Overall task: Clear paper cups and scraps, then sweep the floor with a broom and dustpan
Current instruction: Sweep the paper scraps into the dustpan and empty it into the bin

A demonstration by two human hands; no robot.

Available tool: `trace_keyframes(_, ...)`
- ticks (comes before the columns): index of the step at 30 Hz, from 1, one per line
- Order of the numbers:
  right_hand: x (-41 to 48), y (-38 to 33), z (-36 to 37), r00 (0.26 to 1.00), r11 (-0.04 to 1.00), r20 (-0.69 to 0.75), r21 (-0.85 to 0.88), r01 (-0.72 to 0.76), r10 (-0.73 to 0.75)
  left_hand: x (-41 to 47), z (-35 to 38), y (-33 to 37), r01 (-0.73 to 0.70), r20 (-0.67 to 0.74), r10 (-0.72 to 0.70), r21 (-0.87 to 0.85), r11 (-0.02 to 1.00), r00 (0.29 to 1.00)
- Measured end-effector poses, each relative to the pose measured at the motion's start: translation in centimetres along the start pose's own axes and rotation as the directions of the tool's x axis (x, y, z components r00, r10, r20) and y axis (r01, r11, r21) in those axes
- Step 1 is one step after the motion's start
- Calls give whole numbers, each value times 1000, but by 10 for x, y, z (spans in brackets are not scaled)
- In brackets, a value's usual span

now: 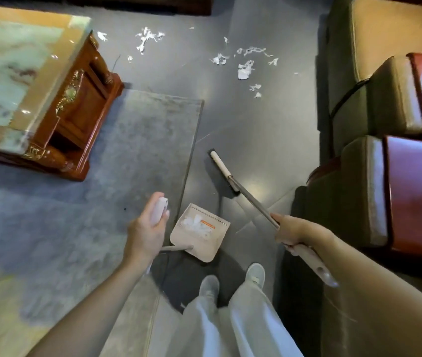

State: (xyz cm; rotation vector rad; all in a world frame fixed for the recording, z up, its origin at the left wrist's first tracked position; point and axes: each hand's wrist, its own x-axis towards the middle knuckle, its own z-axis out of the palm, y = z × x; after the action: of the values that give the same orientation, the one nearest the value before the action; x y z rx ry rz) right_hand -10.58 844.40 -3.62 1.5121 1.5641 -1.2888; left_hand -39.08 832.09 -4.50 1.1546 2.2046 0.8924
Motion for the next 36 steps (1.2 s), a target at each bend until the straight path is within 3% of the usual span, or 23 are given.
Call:
trace_keyframes(4, 0, -20, 42, 994, 998, 108, -66, 0, 7, 15, -3, -3, -2, 26, 2, -5, 1000, 1000)
trace_keyframes(9, -30, -21, 63, 961, 1000, 276, 10, -26, 22, 18, -5, -1, -38, 51, 39, -20, 999, 998)
trace_keyframes(20, -51, -23, 19, 985, 993, 166, 120, 21, -41, 26, -6, 1, -129, 72, 127, 19, 991, 989)
trace_keyframes(24, -42, -18, -13, 991, 988, 127, 157, 11, -31, 24, -6, 6, -79, 5, 79, -1, 997, 997)
trace_keyframes(30, -25, -26, -43, 994, 998, 94, 52, 45, -50, 12, -10, -4, -2, -90, -3, -56, 998, 996)
trace_keyframes(36, -36, -27, -11, 994, 999, 98, 39, 35, -38, -28, -29, -27, -11, -121, 0, -89, 996, 993)
